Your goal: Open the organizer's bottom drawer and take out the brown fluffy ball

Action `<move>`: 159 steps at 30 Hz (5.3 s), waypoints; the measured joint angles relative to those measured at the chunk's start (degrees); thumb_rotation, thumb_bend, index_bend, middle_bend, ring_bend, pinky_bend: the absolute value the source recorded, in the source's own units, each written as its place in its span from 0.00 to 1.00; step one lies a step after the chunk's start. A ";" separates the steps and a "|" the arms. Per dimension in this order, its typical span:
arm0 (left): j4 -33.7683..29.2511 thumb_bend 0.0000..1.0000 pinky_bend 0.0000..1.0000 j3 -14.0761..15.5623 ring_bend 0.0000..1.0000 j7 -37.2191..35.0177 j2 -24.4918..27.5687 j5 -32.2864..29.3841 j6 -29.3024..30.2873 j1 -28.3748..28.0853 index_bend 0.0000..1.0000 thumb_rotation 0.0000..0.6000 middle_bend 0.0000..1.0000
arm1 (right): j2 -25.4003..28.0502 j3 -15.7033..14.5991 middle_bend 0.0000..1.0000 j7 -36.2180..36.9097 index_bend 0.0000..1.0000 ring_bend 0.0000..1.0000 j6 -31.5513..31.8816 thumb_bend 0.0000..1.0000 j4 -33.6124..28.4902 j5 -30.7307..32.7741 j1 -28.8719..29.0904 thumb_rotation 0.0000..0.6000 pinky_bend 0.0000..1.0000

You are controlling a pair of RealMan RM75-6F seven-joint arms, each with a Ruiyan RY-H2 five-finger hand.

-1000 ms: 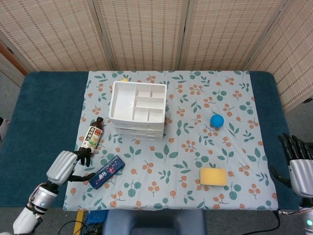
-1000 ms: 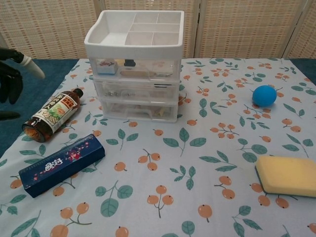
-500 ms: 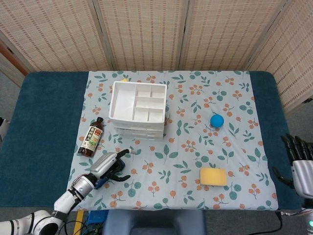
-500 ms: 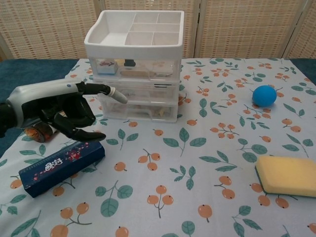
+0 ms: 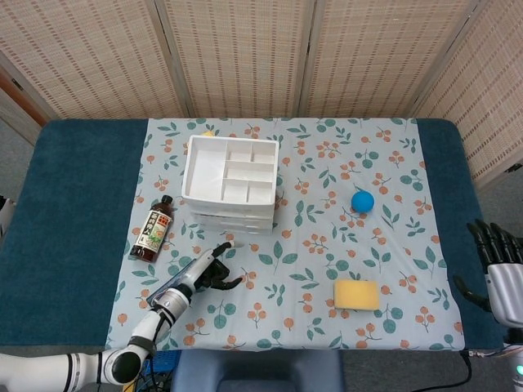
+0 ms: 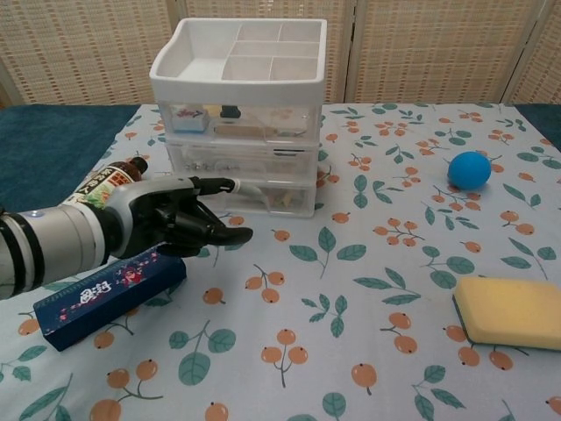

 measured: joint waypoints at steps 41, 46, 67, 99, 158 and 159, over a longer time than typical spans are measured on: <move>8.66 0.41 1.00 -16.19 1.00 12.45 -17.17 -36.02 8.58 -5.26 0.11 1.00 1.00 | -0.37 -0.54 0.03 2.12 0.00 0.01 2.01 0.28 1.17 -0.94 -1.23 1.00 0.07; 9.52 0.41 1.00 -17.19 1.00 12.61 -18.07 -37.20 8.38 -5.64 0.11 1.00 1.00 | -0.55 -0.44 0.03 2.97 0.00 0.01 2.43 0.28 1.53 -1.09 -1.34 1.00 0.07; 11.73 0.41 1.00 -21.90 1.00 9.78 -20.57 -39.46 7.22 -4.72 0.11 1.00 1.00 | -1.16 -0.11 0.03 4.46 0.00 0.01 5.06 0.30 3.07 -2.58 -2.11 1.00 0.07; 16.10 0.41 1.00 -26.86 1.00 7.27 -23.52 -43.03 6.19 -5.96 0.20 1.00 1.00 | -1.19 -0.08 0.03 4.63 0.00 0.01 5.55 0.30 3.16 -2.20 -2.83 1.00 0.07; 21.30 0.41 1.00 -31.56 1.00 7.07 -25.40 -47.74 4.40 -8.62 0.31 1.00 1.00 | -1.59 0.13 0.03 5.36 0.00 0.01 5.30 0.30 3.97 -1.53 -3.30 1.00 0.07; 21.08 0.41 1.00 -31.43 1.00 7.08 -25.35 -47.72 4.40 -8.49 0.31 1.00 1.00 | -1.61 0.14 0.03 5.36 0.00 0.01 5.29 0.30 3.98 -1.53 -3.28 1.00 0.07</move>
